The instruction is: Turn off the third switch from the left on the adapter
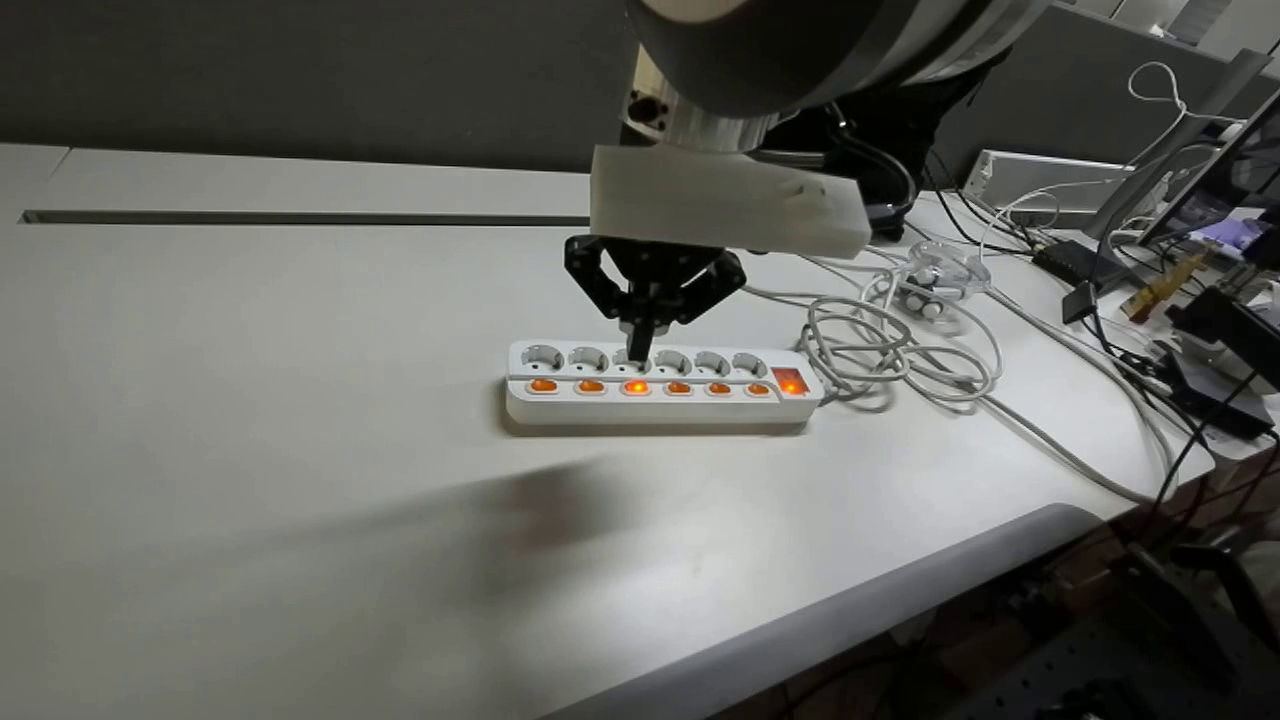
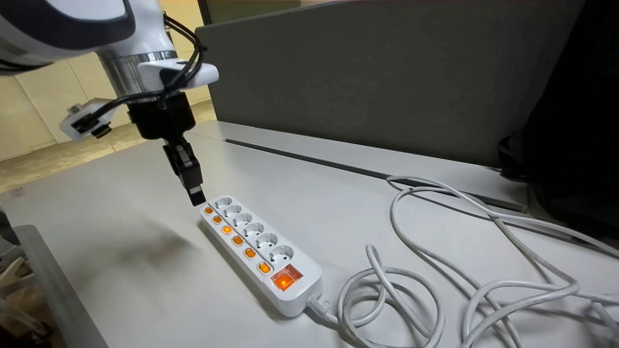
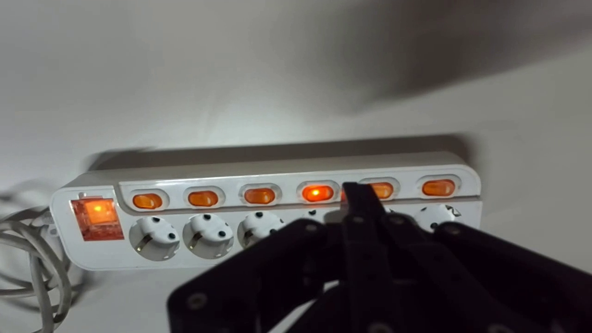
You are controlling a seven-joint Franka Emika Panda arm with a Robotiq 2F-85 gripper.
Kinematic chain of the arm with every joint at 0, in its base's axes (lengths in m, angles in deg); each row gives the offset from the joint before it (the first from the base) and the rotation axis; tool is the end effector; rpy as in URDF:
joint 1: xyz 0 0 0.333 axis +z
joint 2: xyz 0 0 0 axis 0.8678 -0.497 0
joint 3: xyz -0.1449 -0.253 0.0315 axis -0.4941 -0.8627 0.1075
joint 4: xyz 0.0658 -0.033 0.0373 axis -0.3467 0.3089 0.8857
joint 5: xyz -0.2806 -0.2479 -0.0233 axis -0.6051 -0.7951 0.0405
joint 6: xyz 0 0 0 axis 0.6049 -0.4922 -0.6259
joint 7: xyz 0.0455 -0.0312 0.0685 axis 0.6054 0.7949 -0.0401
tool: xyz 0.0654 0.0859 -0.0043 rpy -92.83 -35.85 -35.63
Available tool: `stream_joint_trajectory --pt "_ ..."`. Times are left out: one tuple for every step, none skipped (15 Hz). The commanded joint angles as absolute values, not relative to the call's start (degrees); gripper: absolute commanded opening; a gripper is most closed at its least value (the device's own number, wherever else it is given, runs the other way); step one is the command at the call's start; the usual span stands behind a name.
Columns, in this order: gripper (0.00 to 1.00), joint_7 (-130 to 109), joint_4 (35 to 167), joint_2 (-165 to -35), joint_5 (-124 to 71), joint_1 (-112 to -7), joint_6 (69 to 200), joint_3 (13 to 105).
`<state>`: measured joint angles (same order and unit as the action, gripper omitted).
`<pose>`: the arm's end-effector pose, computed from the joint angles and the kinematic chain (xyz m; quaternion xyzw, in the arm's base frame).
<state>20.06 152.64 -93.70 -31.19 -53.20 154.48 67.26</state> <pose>0.4441 0.0943 0.2072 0.9883 -0.1509 0.0124 0.0187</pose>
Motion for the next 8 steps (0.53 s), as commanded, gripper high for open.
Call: stream_joint_trajectory --pt "0.00 18.93 152.84 -93.39 -29.99 -52.23 155.24 65.91" --pt "0.01 19.22 152.62 -93.71 -30.42 -51.85 154.57 65.76" --pt "0.01 18.95 152.62 -93.71 -30.16 -51.88 154.59 65.69" --pt "0.01 18.84 152.62 -93.71 -30.01 -51.89 154.60 65.64" --pt "0.01 18.81 152.62 -93.71 -29.99 -51.89 154.61 65.63" --pt "0.00 18.80 152.62 -93.71 -29.99 -51.89 154.62 65.63" --pt "0.00 21.51 152.80 -93.84 -32.71 -51.08 155.93 64.58" --pt "0.00 22.62 152.95 -94.16 -33.91 -50.73 157.03 63.96"
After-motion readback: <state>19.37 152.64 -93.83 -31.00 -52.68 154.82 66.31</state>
